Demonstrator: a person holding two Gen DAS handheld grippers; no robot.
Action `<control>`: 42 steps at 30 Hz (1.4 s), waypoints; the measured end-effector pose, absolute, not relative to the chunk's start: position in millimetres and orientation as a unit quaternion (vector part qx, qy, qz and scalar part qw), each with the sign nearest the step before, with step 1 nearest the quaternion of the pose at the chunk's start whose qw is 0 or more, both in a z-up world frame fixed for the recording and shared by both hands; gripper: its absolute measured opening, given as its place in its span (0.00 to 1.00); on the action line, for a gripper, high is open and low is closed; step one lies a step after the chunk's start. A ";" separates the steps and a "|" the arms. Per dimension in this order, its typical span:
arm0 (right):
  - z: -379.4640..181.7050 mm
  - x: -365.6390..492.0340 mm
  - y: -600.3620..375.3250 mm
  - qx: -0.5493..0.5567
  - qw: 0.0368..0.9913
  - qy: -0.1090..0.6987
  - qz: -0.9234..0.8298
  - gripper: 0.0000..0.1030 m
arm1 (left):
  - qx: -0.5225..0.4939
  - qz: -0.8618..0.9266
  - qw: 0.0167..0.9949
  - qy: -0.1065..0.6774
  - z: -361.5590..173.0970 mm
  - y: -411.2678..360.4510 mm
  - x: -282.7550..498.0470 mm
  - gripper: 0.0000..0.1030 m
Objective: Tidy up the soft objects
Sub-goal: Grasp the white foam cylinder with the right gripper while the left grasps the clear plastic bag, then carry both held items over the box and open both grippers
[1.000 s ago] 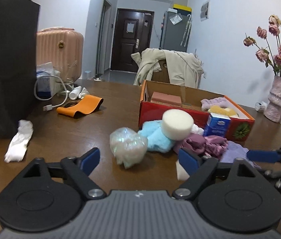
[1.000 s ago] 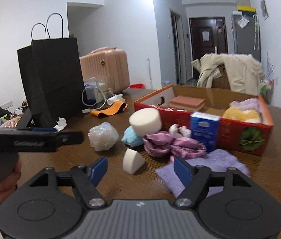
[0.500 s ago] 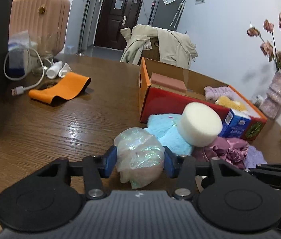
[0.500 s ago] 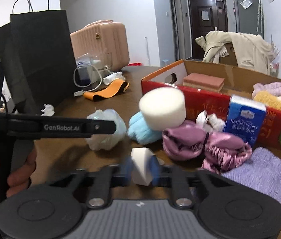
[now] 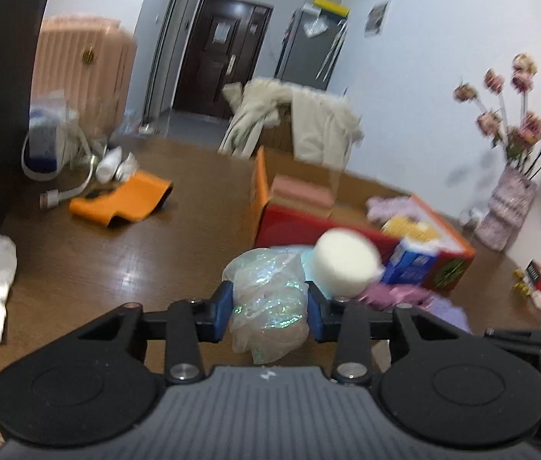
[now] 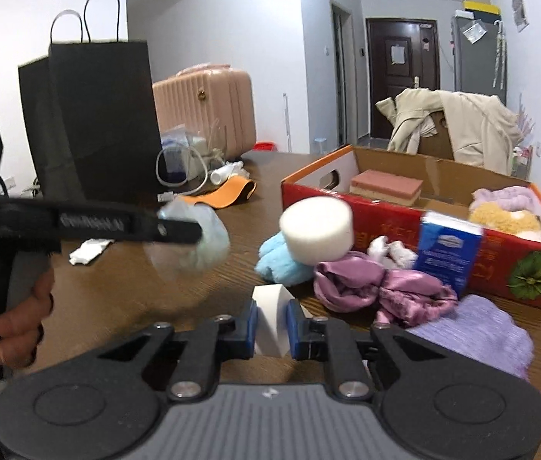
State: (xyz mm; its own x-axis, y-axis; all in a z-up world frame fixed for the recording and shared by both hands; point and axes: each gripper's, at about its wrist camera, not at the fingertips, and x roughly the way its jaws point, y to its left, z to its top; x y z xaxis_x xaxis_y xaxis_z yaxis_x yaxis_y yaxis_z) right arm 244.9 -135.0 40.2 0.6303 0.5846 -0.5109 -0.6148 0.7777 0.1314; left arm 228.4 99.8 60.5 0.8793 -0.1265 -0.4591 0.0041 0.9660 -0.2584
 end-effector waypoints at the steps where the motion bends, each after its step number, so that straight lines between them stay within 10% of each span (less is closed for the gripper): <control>1: 43.2 242.8 -141.1 -0.022 0.903 0.271 0.332 0.15 | -0.124 -0.039 0.963 0.235 66.9 96.7 226.5 0.38; 25: 86.4 512.7 -207.1 -0.022 0.939 0.264 0.221 0.16 | -0.130 -0.159 0.921 0.332 107.0 13.8 546.7 0.40; 29: 62.3 543.3 -197.5 -0.036 0.933 0.289 0.211 0.25 | -0.111 -0.152 0.920 0.343 81.4 -4.7 589.0 0.57; 31: 54.4 548.0 -196.4 -0.035 0.937 0.285 0.200 0.39 | -0.110 -0.156 0.918 0.347 69.2 -5.8 598.5 0.64; 42: 107.6 509.7 -229.5 -0.024 0.958 0.216 0.187 0.44 | -0.102 -0.141 0.947 0.271 147.8 35.4 531.9 0.72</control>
State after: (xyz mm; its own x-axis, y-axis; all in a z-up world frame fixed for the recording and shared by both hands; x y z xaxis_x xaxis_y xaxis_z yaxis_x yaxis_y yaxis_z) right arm 509.7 -229.5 107.6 0.8366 0.3481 -0.4230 -0.3685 0.9290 0.0357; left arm 531.9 35.4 147.8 0.8134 -0.3227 -0.4841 0.2123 0.9393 -0.2695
